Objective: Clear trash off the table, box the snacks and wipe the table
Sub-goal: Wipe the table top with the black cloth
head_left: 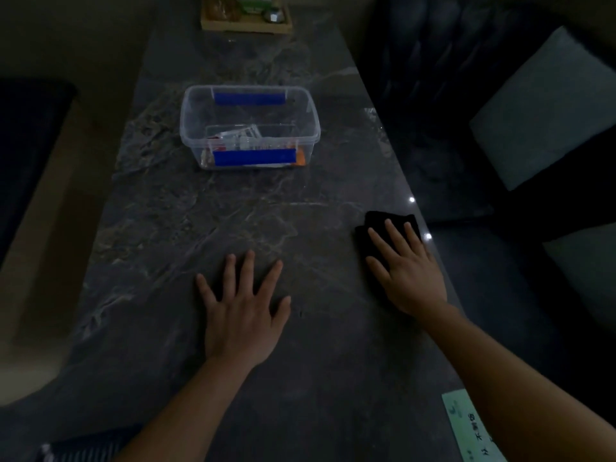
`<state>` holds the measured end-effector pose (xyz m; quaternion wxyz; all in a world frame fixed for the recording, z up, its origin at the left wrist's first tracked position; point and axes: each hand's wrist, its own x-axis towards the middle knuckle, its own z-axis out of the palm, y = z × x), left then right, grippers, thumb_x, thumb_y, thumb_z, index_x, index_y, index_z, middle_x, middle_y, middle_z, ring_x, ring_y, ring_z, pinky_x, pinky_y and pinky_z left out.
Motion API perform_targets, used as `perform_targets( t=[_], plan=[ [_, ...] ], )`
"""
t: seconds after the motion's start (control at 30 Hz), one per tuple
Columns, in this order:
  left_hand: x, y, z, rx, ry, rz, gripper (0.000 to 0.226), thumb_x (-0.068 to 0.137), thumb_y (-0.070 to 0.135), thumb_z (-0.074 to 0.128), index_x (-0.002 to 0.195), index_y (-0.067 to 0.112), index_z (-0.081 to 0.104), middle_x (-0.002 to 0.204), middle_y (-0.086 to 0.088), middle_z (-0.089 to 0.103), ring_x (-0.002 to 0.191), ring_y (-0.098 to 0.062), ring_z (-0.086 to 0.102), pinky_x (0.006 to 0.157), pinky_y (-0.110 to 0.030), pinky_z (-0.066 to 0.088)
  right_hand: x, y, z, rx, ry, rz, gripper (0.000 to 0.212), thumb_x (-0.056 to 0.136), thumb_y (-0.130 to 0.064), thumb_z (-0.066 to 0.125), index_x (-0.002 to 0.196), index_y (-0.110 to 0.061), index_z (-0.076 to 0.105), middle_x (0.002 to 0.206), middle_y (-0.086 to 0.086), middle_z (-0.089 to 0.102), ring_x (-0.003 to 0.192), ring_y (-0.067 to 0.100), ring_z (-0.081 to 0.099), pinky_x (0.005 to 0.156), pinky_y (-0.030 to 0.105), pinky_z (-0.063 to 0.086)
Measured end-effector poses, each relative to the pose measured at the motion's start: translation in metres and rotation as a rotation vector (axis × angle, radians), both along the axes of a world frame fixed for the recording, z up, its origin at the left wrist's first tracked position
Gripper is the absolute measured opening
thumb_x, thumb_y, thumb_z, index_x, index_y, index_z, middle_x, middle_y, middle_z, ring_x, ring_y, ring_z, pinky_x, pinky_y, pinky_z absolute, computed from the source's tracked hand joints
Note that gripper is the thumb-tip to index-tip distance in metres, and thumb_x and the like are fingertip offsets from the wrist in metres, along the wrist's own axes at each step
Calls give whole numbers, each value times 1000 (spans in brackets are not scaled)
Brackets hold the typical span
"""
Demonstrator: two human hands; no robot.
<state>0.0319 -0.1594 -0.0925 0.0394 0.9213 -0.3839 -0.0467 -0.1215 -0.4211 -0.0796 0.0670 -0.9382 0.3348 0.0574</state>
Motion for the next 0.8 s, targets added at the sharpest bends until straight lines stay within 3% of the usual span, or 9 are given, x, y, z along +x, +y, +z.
perform_targets(
  t=[0.3, 0.7, 0.8],
  plan=[
    [-1, -1, 0, 4, -8, 22, 66, 92, 69, 17, 153, 46, 21, 167, -7, 21, 154, -34, 12, 113, -76, 6, 3, -8, 5, -7, 22, 9, 64, 94, -73, 6, 153, -53, -6, 166, -12, -11, 154, 19, -16, 117, 37, -13],
    [-1, -3, -2, 16, -21, 33, 65, 91, 68, 20, 152, 46, 22, 166, -7, 22, 153, -34, 13, 113, -75, 4, 1, -11, -3, -32, -2, 10, 61, 93, -76, 4, 149, -57, -11, 160, -16, -15, 153, 18, -15, 119, 39, -8],
    [-1, -2, 0, 62, 11, 39, 67, 90, 70, 15, 153, 47, 16, 168, -6, 16, 154, -34, 6, 113, -74, -3, 2, -11, 0, 1, 39, 12, 65, 91, -78, 0, 150, -56, -12, 165, -13, -14, 153, 19, -16, 121, 43, -6]
  ],
)
